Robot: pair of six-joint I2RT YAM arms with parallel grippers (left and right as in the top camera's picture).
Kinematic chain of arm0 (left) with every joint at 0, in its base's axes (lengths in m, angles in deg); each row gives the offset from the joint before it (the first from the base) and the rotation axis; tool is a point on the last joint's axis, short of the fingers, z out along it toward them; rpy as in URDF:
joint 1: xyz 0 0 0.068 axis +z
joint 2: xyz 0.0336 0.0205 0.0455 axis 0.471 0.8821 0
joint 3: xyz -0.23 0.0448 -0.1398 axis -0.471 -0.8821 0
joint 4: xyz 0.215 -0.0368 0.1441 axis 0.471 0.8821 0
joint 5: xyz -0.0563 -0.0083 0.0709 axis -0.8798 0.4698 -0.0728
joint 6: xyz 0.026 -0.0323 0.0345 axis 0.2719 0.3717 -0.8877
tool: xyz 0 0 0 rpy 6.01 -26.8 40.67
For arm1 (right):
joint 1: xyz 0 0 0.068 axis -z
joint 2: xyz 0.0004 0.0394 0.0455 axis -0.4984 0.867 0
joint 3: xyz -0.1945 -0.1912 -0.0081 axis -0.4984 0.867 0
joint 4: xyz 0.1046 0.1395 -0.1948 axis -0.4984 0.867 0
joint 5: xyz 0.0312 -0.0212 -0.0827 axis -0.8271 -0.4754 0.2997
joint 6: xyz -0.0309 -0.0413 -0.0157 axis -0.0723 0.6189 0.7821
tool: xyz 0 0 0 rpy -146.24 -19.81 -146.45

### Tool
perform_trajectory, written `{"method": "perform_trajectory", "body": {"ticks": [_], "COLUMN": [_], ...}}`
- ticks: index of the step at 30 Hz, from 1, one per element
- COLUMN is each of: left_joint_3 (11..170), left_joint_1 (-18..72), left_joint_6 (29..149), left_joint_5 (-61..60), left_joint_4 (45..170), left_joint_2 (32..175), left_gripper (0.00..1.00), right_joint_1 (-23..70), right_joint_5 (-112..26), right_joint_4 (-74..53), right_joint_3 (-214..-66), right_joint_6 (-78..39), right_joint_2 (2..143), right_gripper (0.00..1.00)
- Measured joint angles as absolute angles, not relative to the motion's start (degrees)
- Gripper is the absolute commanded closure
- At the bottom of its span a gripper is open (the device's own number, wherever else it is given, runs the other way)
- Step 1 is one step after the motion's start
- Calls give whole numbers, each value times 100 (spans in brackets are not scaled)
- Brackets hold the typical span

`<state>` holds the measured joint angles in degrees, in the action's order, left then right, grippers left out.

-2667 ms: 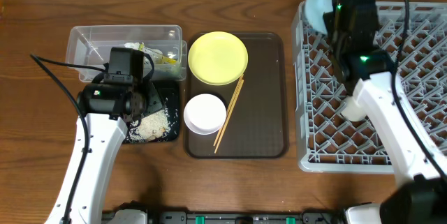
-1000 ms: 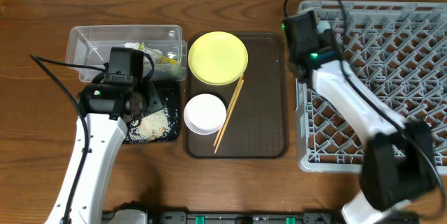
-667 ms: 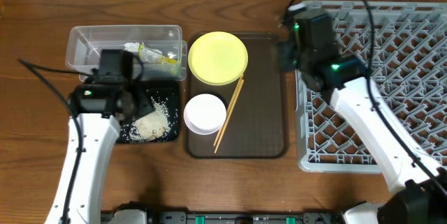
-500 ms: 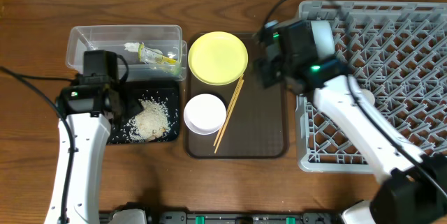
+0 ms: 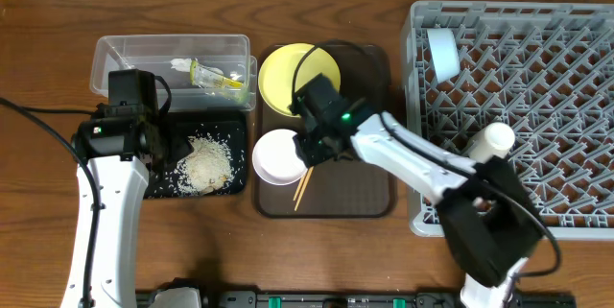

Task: Sort waste into correct bins and load items into the dishwasher rack
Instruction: 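Grasp the pink bowl on the brown tray with the right gripper, then carry the pink bowl into the rack and set it beside the blue bowl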

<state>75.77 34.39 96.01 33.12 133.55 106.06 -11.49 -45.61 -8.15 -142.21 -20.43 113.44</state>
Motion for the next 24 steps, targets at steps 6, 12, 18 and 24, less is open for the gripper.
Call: {"method": "perform_trajectory", "body": {"ticks": [6, 12, 18, 24], "left_joint_3": [7577, 7577, 7577, 7577], "left_joint_1": [3439, 3439, 3439, 3439], "left_joint_6": [9603, 9601, 9603, 9601], "left_joint_5": [3312, 3260, 3199, 3197], "left_joint_4": [13357, 13355, 13357, 13355], "left_joint_2": [10606, 10606, 10606, 10606], "left_gripper": [33, 33, 33, 33], "right_joint_1": [-1187, -1064, -380, 551], "right_joint_5": [-4345, -3776, -3212, -2458], "right_joint_4": [-892, -859, -842, -887], "right_joint_3": [-14221, -14221, -14221, -14234], "right_joint_6": [-2428, -2508, -2355, -1918], "right_joint_2": [11535, 11342, 10256, 9067], "right_gripper": [96, 99, 99, 99]}}
